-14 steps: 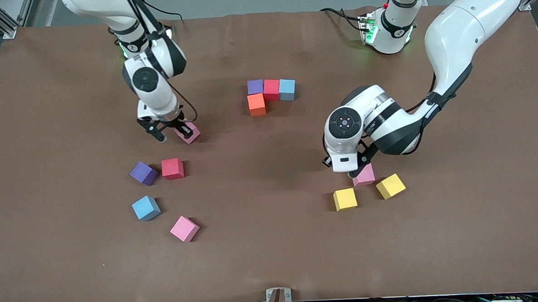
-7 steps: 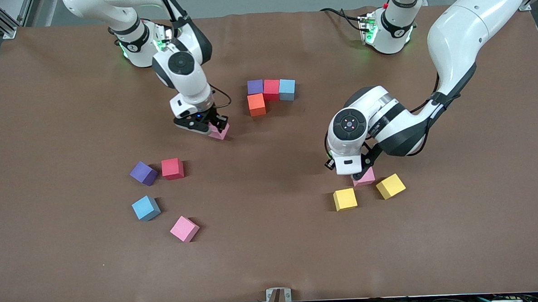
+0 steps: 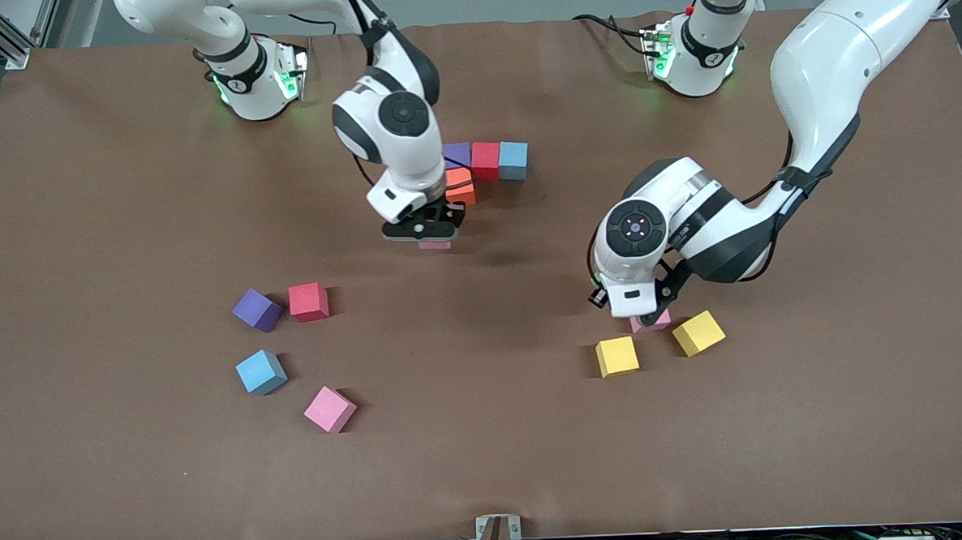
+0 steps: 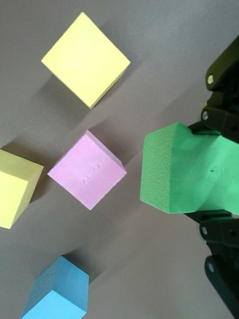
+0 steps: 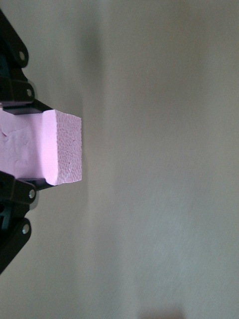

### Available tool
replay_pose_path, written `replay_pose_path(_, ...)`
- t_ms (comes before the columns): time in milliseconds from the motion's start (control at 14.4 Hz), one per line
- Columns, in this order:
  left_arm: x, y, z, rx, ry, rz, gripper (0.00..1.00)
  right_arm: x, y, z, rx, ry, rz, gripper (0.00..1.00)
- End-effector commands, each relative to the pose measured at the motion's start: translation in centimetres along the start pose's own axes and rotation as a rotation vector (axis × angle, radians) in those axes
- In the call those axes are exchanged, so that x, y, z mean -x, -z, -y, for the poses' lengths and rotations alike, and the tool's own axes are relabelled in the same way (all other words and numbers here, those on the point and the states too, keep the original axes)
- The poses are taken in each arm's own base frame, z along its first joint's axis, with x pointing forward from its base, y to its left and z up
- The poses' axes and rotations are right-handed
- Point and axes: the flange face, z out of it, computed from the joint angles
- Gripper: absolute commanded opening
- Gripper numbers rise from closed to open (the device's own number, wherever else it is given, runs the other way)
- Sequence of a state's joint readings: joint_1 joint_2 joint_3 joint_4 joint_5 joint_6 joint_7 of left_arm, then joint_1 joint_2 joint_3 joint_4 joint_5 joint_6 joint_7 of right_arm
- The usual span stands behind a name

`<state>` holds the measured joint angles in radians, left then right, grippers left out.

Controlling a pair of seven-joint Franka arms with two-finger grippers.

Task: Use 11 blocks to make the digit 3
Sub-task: 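Carry the pink cube with the right gripper toward the orange cube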

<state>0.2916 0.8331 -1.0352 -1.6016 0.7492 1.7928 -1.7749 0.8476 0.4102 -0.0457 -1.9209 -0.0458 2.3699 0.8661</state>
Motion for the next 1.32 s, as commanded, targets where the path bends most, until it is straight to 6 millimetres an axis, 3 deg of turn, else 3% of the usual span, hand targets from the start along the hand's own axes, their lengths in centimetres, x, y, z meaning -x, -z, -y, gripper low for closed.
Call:
replay_pose_path(0,-0.1,0.4,-0.1,-0.002,-0.010,-0.005,0.27,-0.1,-1.1,2.8,0.000,0.086,-0.004,0.00)
replay_pose_path(208,-0.3,0.2,-0.1,-0.003,-0.008,-0.005,0.27,1.2,-3.6,4.0,0.019,0.130,0.010,0.00)
replay_pose_path(417,-0.4,0.4,0.0,-0.002,-0.005,-0.005,0.27,1.6,-5.3,3.8,0.024,0.220,0.023,0.00)
replay_pose_path(625,-0.8,0.1,0.0,-0.006,0.002,-0.007,0.27,3.3,-6.3,3.7,0.030,0.236,0.057,0.00)
replay_pose_path(1250,-1.1,0.0,-0.1,-0.006,0.006,-0.007,0.27,5.8,-5.3,3.2,-0.017,0.168,0.123,0.00)
